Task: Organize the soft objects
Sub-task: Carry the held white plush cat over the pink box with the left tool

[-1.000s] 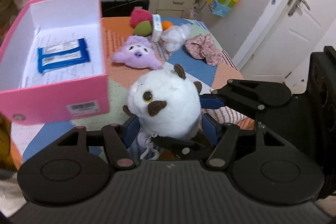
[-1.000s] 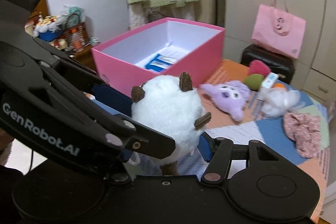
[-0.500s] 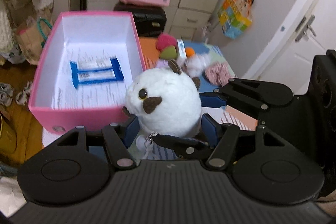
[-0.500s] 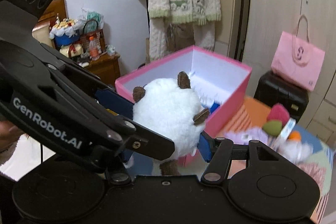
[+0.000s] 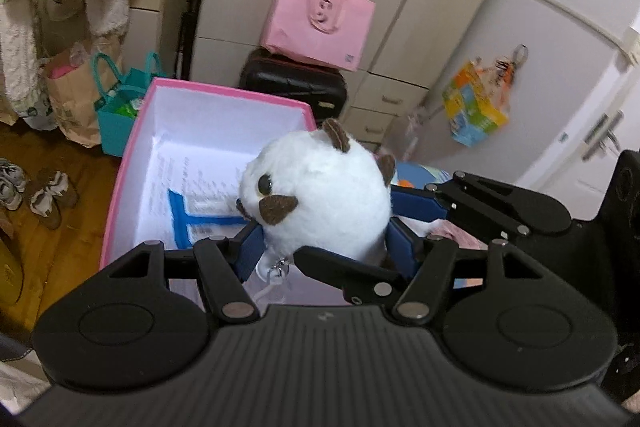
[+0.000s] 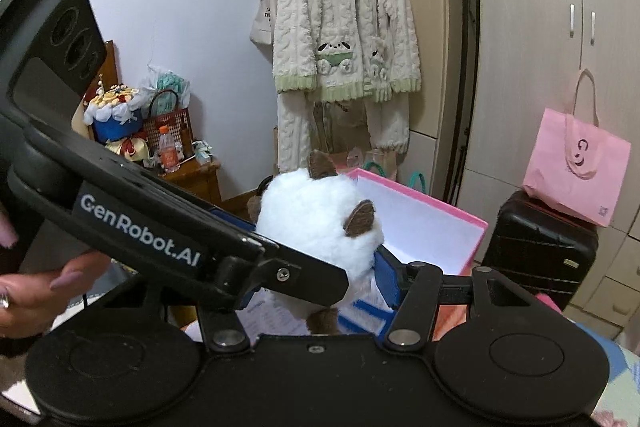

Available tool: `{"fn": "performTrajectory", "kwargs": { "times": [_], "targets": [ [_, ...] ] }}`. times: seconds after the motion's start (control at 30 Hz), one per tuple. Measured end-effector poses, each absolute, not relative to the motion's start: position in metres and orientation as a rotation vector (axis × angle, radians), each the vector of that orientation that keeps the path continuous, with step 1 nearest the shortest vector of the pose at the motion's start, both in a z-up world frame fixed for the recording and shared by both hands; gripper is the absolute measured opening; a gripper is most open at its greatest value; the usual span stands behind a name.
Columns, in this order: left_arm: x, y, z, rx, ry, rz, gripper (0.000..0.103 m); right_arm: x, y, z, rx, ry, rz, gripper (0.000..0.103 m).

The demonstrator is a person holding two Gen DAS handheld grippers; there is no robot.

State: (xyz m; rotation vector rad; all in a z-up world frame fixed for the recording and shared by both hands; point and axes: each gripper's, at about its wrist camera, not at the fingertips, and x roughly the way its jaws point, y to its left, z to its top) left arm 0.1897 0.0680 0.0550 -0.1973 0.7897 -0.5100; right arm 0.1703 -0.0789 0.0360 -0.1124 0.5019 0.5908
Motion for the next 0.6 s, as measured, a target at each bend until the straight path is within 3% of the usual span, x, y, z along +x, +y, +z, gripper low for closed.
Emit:
{"fn": "performTrajectory", "kwargs": {
  "times": [0.23,0.6],
  "targets": [
    [0.240,0.074,0.033,-0.235,0.825,-0.471,0.064,0.221,-0.074,0.016,-0.082,0.550,0.608,0.061],
    [0.300,0.078,-0.020,-0.341,0.938,-0.386,0.064,0.296,-0.080,-0.033,0.087,0.774,0.632,0.061]
  ]
}}
